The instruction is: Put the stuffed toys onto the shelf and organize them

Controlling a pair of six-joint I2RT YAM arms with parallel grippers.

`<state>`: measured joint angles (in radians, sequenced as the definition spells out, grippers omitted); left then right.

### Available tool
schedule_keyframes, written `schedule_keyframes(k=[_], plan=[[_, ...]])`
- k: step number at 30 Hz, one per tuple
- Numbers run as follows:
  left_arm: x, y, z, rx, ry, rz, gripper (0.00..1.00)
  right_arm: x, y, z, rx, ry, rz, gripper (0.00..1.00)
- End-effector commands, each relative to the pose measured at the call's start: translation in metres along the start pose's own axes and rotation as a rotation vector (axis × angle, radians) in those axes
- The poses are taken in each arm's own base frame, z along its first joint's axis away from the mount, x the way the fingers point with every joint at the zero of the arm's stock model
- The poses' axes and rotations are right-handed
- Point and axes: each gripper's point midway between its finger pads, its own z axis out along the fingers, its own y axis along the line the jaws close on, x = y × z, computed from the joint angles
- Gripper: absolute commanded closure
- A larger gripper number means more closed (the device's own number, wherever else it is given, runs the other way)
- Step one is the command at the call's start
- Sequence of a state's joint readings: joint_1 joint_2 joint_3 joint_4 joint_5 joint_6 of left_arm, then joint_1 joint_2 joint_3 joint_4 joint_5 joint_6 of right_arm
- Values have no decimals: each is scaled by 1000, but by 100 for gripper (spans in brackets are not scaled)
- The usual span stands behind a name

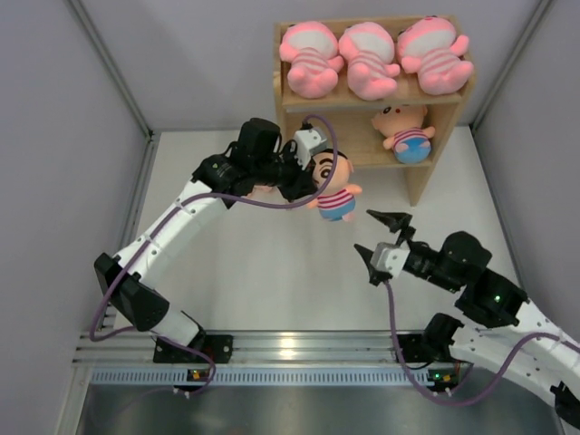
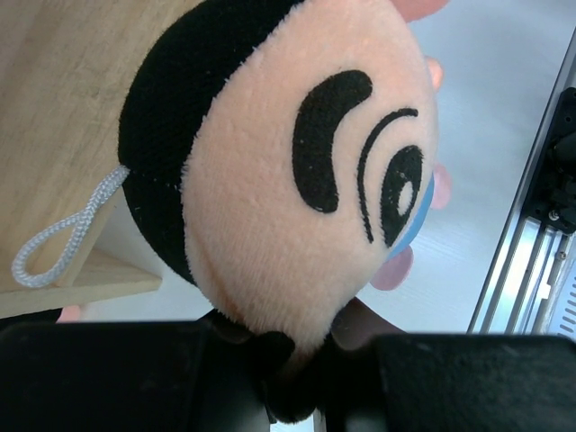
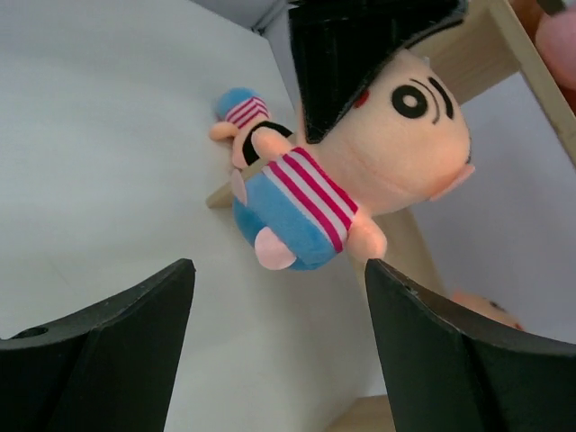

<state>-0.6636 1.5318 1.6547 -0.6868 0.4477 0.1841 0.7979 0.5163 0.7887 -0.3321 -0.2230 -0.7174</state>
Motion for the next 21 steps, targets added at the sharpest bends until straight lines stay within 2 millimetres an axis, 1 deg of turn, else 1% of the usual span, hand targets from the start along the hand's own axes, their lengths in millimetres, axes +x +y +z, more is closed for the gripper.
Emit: schedule_keyframes(k=[1, 2, 3, 4, 5, 6, 7, 8, 11, 12, 14, 15, 16, 21], plan=[[-24, 2, -7, -12, -77, 25, 100, 2, -14, 18, 70, 69, -436, 23], [-22, 3, -4, -11, -71, 20, 100, 13, -21, 19, 109, 166, -498, 22], [-23, 3, -3, -11, -70, 17, 100, 13, -15, 32, 81, 197, -622, 21], [-23, 4, -3, -12, -70, 15, 100, 4, 2, 40, 51, 176, -681, 21], [-22, 5, -1, -12, -66, 9, 100, 3, 1, 42, 69, 200, -719, 21], [-23, 4, -1, -8, -68, 7, 100, 0, 7, 49, 43, 194, -764, 21], [-23, 5, 0, -7, -69, 7, 100, -3, 9, 52, 40, 182, -773, 21], [-22, 5, 1, -6, -65, 2, 100, -3, 8, 54, 42, 190, -800, 21], [-24, 3, 2, 10, -69, -1, 100, 10, 13, 61, 10, 255, -861, 20], [-24, 4, 2, 11, -68, -4, 100, 18, 16, 65, -8, 283, -880, 20], [-24, 2, 3, 20, -68, -4, 100, 22, 13, 68, 8, 314, -915, 20], [-23, 1, 3, 28, -68, -5, 100, 29, 12, 69, 7, 335, -932, 20], [-24, 0, 3, 36, -69, -6, 100, 27, 8, 71, 41, 327, -930, 20], [-23, -3, 2, 53, -71, -8, 100, 52, 8, 79, -25, 405, -975, 22]])
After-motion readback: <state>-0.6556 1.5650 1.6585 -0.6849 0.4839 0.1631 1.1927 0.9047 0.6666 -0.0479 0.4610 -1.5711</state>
